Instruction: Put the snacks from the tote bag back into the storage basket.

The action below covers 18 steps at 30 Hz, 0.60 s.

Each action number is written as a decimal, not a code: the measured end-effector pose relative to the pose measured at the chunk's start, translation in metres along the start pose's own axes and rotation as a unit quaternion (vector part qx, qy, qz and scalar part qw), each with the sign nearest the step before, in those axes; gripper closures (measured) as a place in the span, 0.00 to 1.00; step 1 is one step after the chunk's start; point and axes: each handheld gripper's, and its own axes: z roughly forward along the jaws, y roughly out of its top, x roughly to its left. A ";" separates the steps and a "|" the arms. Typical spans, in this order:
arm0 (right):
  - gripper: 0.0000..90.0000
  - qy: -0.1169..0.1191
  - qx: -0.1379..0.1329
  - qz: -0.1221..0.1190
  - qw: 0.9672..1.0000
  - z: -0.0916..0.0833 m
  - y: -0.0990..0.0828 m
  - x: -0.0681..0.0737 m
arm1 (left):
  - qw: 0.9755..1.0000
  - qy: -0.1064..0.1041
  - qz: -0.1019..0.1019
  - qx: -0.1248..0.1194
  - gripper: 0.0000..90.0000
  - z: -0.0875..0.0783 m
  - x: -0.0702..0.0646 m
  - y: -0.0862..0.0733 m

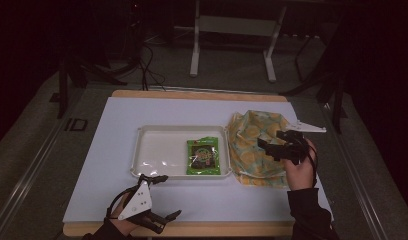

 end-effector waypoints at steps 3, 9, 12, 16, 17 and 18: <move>0.16 -0.010 0.000 0.002 1.000 -0.004 -0.006 -0.005 | 1.000 0.000 0.000 0.000 0.01 0.000 0.000 0.000; 0.16 -0.025 -0.011 0.008 1.000 -0.012 -0.019 -0.013 | 1.000 -0.001 0.000 0.000 0.01 0.000 0.000 0.000; 0.16 -0.032 -0.022 0.008 0.999 -0.018 -0.024 -0.015 | 1.000 -0.001 0.000 0.000 0.01 0.000 0.000 0.000; 0.16 -0.043 -0.025 0.008 0.999 -0.023 -0.031 -0.017 | 1.000 -0.001 0.001 0.001 0.01 0.000 0.000 0.000; 0.16 -0.046 -0.027 0.009 0.999 -0.024 -0.033 -0.018 | 1.000 -0.001 0.001 0.001 0.01 0.000 0.000 0.000; 0.16 -0.048 -0.027 0.010 0.998 -0.025 -0.035 -0.019 | 1.000 -0.001 0.001 0.001 0.01 0.000 -0.001 0.000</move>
